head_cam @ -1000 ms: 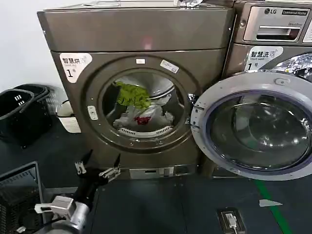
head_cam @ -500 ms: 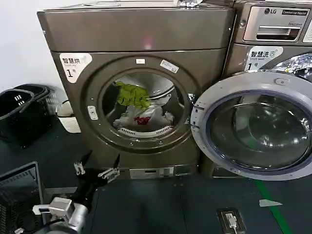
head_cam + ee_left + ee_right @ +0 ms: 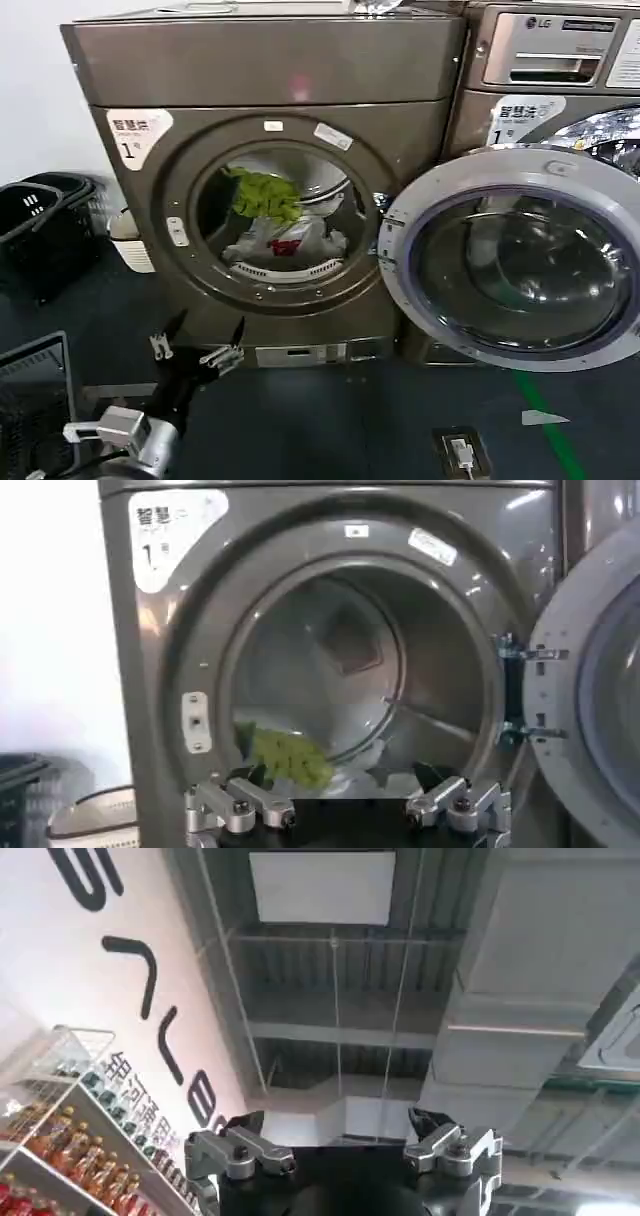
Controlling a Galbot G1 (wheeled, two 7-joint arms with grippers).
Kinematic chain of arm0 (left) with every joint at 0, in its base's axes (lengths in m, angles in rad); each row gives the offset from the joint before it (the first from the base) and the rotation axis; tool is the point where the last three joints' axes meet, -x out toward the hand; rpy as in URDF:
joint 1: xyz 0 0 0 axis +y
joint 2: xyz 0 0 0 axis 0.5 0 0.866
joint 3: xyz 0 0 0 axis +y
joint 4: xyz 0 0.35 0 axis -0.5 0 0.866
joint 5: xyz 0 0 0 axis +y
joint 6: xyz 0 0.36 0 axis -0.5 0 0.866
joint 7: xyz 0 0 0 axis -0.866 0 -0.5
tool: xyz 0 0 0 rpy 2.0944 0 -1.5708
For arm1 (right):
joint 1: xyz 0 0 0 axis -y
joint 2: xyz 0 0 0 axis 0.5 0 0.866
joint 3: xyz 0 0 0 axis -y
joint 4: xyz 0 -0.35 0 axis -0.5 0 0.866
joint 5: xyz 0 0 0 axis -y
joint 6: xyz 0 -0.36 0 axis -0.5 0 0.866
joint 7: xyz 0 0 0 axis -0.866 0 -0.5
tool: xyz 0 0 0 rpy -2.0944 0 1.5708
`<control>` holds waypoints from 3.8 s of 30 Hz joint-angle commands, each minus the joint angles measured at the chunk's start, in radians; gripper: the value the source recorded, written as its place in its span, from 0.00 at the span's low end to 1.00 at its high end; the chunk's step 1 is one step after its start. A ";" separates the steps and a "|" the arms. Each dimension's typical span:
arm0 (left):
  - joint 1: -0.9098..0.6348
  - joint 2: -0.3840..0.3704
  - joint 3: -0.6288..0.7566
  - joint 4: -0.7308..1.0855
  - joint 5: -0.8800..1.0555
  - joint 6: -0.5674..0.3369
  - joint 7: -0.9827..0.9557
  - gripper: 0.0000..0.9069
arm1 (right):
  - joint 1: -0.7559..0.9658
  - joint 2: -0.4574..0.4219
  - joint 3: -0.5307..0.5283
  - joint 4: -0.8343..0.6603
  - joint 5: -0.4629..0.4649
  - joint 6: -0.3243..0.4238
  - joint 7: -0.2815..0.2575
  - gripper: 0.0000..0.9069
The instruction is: Grasp the clothes from the dryer.
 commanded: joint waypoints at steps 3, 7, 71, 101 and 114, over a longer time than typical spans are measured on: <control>0.002 0.002 -0.005 -0.001 -0.007 0.000 0.000 1.00 | 0.001 -0.001 0.000 0.001 0.000 0.001 0.000 1.00; 0.005 -0.001 -0.007 0.002 -0.011 -0.001 0.000 1.00 | 0.002 0.000 -0.001 0.010 -0.001 0.001 -0.001 1.00; 0.003 -0.012 -0.012 0.010 -0.028 -0.013 -0.001 1.00 | 0.006 0.014 -0.022 -0.003 -0.001 0.111 0.012 1.00; -0.004 -0.011 -0.009 0.022 -0.026 -0.013 0.002 1.00 | 0.020 0.017 -0.041 -0.001 -0.003 0.112 0.005 1.00; -0.011 -0.004 -0.011 0.024 -0.029 -0.013 0.002 1.00 | 0.021 0.017 -0.042 -0.001 -0.003 0.113 0.003 1.00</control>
